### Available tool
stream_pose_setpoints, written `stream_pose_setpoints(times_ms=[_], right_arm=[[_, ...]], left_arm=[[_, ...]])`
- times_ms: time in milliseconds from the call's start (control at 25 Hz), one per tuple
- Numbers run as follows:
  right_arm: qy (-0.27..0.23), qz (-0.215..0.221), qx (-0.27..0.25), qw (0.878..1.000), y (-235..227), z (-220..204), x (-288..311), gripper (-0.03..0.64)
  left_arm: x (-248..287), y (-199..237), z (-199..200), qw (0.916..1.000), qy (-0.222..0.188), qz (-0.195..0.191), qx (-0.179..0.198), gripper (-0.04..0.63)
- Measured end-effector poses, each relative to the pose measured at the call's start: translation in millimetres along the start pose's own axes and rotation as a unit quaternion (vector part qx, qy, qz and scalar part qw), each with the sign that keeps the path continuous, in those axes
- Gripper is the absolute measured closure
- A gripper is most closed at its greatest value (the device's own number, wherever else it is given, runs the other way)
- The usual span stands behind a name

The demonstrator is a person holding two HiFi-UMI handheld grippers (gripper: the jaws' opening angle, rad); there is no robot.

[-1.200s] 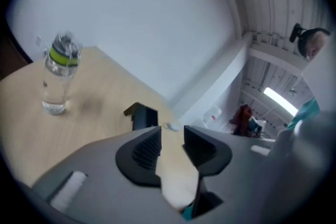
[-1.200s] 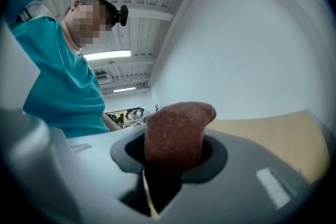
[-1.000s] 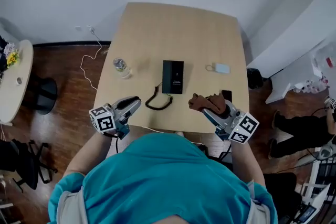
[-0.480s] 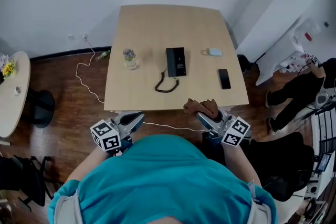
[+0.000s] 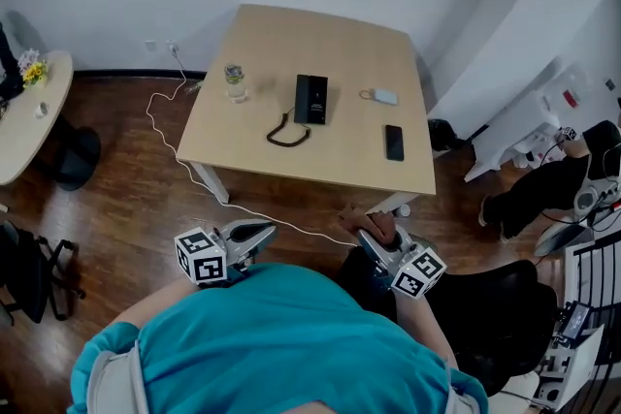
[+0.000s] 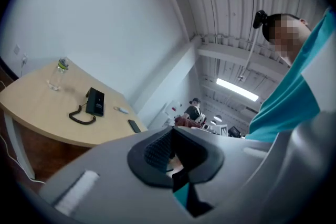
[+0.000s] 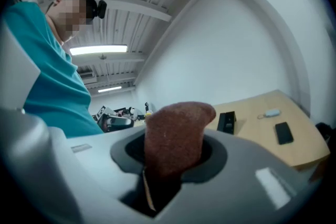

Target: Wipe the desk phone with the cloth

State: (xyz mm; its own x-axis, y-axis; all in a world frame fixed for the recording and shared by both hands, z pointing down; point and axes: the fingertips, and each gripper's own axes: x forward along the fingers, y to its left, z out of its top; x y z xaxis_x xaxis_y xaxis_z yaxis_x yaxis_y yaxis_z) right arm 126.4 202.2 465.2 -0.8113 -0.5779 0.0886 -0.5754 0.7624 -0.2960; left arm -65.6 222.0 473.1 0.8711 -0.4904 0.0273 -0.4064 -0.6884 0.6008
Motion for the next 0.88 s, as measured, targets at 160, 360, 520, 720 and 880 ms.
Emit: stream_pose_setpoints(times_ms=[160, 360, 520, 720, 880], right_arm=[[0.009, -0.011, 0.005, 1.0, 3, -19, -29, 0.483], [0.017, -0.015, -0.031, 0.999, 22, -19, -31, 0.483], [0.021, -0.027, -0.049, 0.998, 33, -18, -25, 0.483], [0.023, -0.034, -0.059, 0.997, 46, -12, -10, 0.483], [0.03, -0.031, -0.068, 0.997, 56, -13, -1, 0.483]], left_arm=[[-5, -24, -13, 0.9998, -0.004, 0.013, 0.016, 0.591], [-16, -37, -8, 0.9993, -0.018, 0.012, 0.031, 0.591], [-37, -32, 0, 0.9983, -0.03, 0.019, 0.046, 0.591], [-56, -19, 14, 0.998, -0.05, 0.024, 0.033, 0.591], [-60, -16, 18, 0.9982, -0.04, 0.011, 0.043, 0.591]])
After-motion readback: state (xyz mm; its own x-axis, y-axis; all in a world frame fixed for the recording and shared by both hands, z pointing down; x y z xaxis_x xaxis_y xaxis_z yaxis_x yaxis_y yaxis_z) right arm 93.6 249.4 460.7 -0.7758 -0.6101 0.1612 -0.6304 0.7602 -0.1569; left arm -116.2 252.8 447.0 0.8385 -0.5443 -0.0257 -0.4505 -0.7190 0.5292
